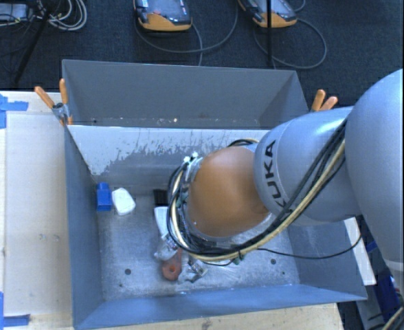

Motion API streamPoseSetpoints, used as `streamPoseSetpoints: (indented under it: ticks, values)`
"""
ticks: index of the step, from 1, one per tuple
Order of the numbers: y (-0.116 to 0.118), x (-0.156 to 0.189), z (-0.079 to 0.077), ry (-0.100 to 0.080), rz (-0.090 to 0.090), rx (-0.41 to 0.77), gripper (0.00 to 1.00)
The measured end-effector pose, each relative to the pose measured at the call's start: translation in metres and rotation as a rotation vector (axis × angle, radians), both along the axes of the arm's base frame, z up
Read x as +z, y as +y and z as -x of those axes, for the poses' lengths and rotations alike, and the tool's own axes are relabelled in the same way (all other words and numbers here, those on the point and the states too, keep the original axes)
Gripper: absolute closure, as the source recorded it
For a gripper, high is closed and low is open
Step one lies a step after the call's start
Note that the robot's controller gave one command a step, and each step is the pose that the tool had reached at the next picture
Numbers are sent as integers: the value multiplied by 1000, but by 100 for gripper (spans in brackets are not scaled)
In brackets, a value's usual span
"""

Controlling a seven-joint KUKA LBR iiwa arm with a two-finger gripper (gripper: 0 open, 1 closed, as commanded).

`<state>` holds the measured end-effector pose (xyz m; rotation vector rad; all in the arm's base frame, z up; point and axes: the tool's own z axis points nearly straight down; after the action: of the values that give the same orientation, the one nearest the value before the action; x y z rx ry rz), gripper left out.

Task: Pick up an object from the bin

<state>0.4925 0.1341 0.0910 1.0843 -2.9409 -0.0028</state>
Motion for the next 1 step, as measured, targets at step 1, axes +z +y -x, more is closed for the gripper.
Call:
streamPoseSetpoints:
  ticks: [1]
  values:
    - [0,12,-1,-4,-1,-1,100]
